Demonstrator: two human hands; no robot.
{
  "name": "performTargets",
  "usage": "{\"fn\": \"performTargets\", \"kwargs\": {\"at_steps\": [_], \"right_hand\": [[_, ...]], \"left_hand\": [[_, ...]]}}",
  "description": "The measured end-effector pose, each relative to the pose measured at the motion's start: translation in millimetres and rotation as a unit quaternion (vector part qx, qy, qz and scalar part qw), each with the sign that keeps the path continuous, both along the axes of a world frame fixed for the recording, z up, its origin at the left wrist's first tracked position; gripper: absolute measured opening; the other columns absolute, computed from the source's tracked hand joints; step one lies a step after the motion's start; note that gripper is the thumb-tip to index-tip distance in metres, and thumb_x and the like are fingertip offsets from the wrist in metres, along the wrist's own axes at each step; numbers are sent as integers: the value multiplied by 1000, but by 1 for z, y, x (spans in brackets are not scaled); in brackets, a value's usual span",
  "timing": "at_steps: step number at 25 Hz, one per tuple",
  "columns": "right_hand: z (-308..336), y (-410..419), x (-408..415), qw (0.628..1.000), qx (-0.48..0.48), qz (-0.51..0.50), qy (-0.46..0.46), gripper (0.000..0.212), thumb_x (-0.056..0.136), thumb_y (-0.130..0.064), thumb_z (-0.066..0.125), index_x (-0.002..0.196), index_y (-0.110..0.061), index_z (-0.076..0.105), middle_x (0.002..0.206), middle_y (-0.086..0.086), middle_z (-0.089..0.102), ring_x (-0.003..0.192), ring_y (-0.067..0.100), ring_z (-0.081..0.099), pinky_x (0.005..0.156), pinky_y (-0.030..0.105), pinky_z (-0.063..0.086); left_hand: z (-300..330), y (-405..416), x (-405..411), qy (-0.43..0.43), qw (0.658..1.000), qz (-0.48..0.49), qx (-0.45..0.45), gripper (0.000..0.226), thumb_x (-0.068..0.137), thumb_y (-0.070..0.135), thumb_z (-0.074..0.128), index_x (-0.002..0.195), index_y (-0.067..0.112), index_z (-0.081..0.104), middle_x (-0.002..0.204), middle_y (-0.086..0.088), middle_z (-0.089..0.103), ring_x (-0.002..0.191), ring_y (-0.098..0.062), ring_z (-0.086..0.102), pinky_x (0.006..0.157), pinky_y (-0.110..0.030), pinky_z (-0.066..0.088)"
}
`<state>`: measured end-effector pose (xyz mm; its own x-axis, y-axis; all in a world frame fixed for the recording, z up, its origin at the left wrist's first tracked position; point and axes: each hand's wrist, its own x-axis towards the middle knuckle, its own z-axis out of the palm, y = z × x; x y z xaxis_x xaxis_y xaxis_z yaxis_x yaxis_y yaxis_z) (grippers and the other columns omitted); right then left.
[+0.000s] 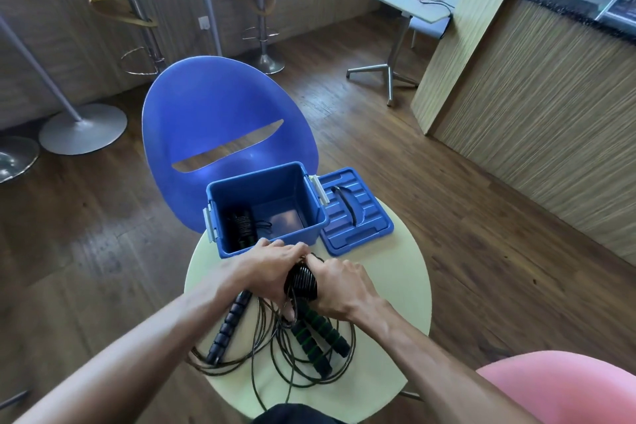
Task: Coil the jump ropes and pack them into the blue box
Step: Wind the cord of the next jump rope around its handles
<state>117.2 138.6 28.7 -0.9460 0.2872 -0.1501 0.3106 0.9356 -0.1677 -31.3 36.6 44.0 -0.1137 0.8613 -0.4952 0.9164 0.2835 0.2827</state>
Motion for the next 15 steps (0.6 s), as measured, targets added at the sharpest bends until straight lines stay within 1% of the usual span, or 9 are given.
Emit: {"fn": "performTargets", "kwargs": {"at_steps": [1,3,5,7,8,10,12,14,15], "right_hand": [[1,-1,-2,1000,5,-2,6,43,85,-33,63,122,-21,45,88,7,68,76,31,67,64,36,47],[3,-1,-3,1000,-12,-24,8,37,84,-33,63,114,-21,46,87,7,68,77,31,67,65,35,48],[2,2,-1,999,-33,-41,5,32,83,-35,62,107,-21,45,86,6,68,77,31,67,67,35,50],[3,6,-3,998,-49,-47,-3,31,83,-38,62,103,-21,46,86,6,69,78,31,67,70,37,54],[3,7,-5,997,-53,-47,-7,32,83,-40,63,103,-20,46,87,6,69,78,31,67,71,37,54],[3,7,-8,998,-53,-41,-22,35,83,-40,66,103,-21,46,90,6,69,80,30,67,69,34,50],[3,7,-8,995,-74,-59,-28,35,82,-41,66,105,-23,46,91,5,69,80,29,65,68,34,47],[2,7,-6,993,-91,-78,-15,35,82,-42,63,106,-24,45,90,4,68,78,28,65,69,35,52],[2,7,-7,994,-79,-74,3,36,83,-41,63,108,-24,44,90,4,67,79,29,66,71,37,54]], "left_hand": [[4,4,1,9,1000,-9,-8,86,58,57,80,126,23,39,118,9,58,111,-16,52,97,-37,34],[-1,6,8,37,998,-13,47,58,70,44,75,114,20,46,111,5,61,109,-18,54,95,-36,37],[-18,0,13,67,986,-12,155,40,73,34,68,104,18,48,102,4,60,102,-20,54,94,-34,37],[-36,-7,16,112,960,-20,256,32,68,24,65,95,17,48,87,4,57,90,-22,53,95,-37,36],[-42,-9,17,129,948,-14,289,32,67,19,63,94,18,48,84,5,54,88,-22,52,98,-38,34],[-50,-13,21,150,935,14,321,33,72,18,60,104,18,52,89,6,54,93,-22,52,106,-40,28],[-48,-18,24,137,934,35,329,39,78,26,56,116,20,53,100,7,57,102,-21,52,109,-41,26],[-44,-24,21,112,933,49,338,52,77,30,62,127,22,49,118,9,57,113,-18,49,111,-41,25],[-43,-28,16,106,933,58,340,64,75,32,67,134,21,45,127,8,54,120,-17,47,112,-41,24]]}}
